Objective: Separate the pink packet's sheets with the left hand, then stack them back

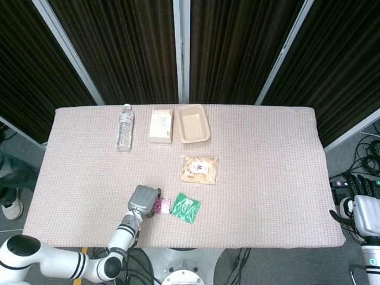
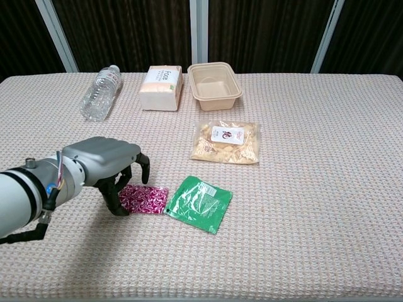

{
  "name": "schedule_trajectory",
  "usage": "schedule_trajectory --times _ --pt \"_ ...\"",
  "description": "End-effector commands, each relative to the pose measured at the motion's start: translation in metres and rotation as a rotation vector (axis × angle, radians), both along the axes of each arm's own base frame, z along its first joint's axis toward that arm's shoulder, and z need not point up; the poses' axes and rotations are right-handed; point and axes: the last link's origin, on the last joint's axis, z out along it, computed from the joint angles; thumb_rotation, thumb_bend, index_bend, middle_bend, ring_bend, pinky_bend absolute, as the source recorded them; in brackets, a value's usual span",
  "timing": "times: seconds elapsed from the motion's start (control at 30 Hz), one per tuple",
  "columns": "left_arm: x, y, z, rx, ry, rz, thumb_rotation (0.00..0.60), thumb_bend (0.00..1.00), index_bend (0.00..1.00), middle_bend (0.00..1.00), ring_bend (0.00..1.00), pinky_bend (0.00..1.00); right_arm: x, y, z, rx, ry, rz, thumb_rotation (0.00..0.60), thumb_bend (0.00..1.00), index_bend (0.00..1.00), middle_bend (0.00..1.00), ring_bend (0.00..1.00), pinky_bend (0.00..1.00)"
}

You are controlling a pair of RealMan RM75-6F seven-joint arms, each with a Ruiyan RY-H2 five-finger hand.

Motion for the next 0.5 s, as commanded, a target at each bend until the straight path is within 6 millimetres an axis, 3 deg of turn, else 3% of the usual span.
schedule_trajectory --times 0.03,0.3,0.5 --pt "0.0 0.0 0.0 0.0 -0.002 0.0 0.6 0.17 0.38 0.86 0.85 0.94 0.0 0.0 0.0 -0.001 0.0 -0.001 0.6 0.05 0.08 0.09 0.01 0.0" --pt "0.001 0.009 0.008 0.046 -0.031 -0.003 0.6 0.14 0.35 0.86 0.85 0.94 0.0 0.001 0.002 -0.004 0.001 -0.002 0.6 0.05 0.08 0.09 0.01 0.0" --pt "-0.012 0.036 0.048 0.202 -0.082 0.02 0.6 0.14 0.34 0.83 0.82 0.93 0.0 0.001 0.005 -0.014 0.002 -0.001 0.6 0.05 0.08 0.09 0.01 0.0"
